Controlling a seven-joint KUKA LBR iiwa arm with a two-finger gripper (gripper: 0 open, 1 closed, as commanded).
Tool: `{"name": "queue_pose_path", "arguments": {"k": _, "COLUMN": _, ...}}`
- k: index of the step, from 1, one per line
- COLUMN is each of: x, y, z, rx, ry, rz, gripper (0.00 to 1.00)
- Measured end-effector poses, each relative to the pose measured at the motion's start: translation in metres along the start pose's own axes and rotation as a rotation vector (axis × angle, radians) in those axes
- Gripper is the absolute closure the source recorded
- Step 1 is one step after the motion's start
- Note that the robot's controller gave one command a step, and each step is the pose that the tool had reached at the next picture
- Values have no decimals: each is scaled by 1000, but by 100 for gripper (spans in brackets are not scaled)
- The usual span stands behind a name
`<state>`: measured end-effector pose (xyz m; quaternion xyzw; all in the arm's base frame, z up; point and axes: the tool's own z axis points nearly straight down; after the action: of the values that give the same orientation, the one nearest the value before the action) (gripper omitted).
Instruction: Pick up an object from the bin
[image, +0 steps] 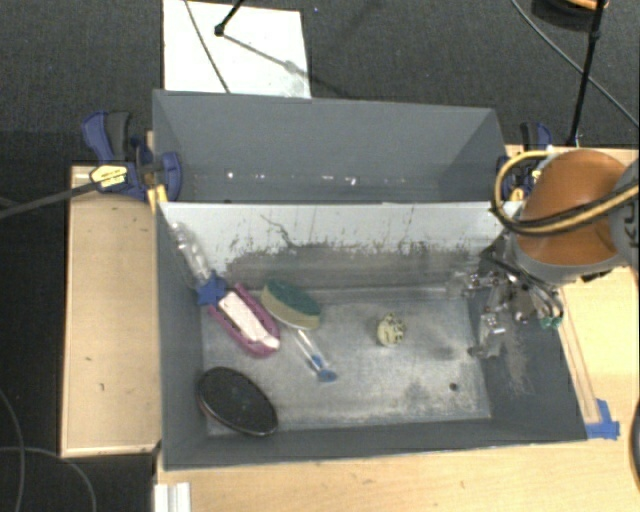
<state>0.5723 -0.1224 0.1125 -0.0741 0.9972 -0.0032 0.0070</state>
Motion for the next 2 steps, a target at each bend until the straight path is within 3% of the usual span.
{"name": "queue_pose_path", "arguments": {"k": 1, "x": 40, "y": -2, "z": 42, "rx": -9, "ry": 11, "rz": -253, "gripper": 0}}
{"name": "queue_pose_path", "arguments": {"k": 2, "x": 56, "y": 113, "z": 33, "rx": -15, "ry": 11, "rz": -406, "gripper": 0}}
